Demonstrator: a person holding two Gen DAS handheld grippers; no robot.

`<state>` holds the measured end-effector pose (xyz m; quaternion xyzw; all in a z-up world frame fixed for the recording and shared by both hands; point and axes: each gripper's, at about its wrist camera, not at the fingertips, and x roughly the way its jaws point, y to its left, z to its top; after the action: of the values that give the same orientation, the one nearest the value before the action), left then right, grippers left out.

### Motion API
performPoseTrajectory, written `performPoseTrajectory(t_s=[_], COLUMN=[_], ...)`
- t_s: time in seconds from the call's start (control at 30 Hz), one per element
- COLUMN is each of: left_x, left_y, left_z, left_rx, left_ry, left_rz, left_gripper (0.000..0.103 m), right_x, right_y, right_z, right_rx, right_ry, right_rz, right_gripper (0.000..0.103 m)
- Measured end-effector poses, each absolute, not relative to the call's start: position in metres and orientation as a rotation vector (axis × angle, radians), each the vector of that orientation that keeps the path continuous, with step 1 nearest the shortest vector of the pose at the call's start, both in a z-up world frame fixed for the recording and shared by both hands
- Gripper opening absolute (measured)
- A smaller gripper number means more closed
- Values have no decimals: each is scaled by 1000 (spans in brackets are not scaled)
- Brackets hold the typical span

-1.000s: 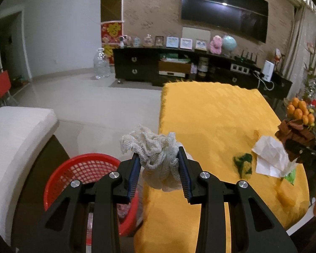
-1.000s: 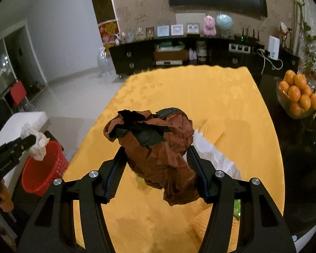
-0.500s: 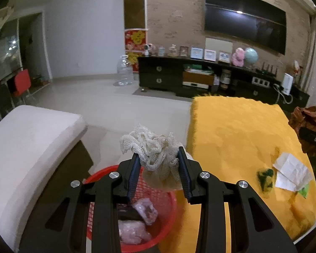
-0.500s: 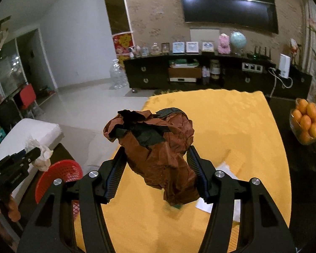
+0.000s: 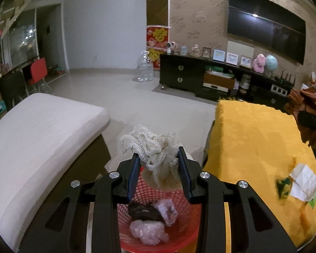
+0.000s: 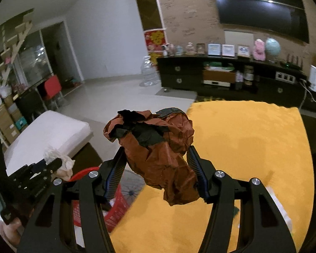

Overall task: Collect trash
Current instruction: 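Carry the white net with the left tool while the right tool carries the brown cloth to the basket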

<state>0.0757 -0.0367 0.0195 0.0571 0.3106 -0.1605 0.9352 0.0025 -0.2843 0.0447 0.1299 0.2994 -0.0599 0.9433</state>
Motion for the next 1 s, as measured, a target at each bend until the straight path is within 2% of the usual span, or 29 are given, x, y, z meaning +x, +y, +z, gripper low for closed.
performPoseTrajectory(t_s=[1.0], left_x=[110], left_y=[-4], left_z=[-35], left_rx=[103], left_ry=[813], left_rz=[-220], left_gripper=[33], right_x=[66], right_y=[-199], right_z=[-26], right_rx=[234], right_ry=[792], right_rz=[142], right_gripper=[58])
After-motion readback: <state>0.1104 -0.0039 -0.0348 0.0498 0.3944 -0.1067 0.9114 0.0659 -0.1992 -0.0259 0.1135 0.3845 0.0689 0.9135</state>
